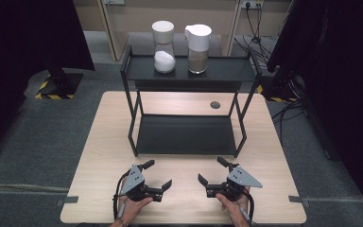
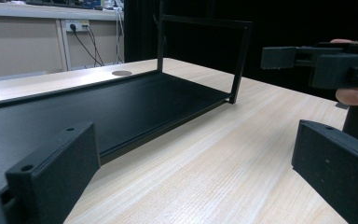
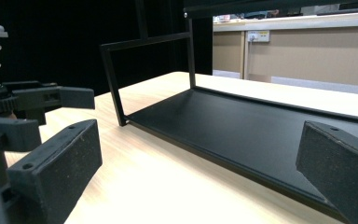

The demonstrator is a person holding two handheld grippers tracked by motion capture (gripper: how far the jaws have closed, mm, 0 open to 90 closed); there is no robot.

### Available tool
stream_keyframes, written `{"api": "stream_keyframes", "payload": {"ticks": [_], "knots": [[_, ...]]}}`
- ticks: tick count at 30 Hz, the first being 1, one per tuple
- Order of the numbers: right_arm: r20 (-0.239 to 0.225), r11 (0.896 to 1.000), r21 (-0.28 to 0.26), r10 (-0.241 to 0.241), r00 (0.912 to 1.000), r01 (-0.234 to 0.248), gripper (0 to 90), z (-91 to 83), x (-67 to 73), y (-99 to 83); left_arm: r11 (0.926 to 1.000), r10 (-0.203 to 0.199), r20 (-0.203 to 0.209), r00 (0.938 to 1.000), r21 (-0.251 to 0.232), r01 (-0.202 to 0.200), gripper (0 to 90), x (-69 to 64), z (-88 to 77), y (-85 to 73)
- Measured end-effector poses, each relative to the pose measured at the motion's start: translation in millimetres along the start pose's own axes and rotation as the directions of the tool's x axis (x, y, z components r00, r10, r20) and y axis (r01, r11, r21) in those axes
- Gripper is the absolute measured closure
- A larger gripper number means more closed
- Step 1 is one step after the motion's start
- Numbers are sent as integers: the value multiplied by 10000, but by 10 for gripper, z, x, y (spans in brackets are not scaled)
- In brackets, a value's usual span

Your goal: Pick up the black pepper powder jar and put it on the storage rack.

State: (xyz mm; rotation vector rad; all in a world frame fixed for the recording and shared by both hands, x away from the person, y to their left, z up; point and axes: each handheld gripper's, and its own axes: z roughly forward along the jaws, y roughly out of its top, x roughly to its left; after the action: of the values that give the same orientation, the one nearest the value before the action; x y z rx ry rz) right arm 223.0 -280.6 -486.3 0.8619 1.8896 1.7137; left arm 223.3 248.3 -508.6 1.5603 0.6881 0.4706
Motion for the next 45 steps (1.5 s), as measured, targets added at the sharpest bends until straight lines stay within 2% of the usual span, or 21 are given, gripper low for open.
{"api": "stream_keyframes", "payload": {"ticks": [11,45], "knots": [[-27,9997,136,184,9998,-183,5,-12,28,-64,9999,-155,-94,9998,-51,155,2,13,-3,-10],[154,9998,194,90,9998,-93,5,-43,52,-86,9999,-126,-148,9998,-117,124,2,8,-17,-19]]}}
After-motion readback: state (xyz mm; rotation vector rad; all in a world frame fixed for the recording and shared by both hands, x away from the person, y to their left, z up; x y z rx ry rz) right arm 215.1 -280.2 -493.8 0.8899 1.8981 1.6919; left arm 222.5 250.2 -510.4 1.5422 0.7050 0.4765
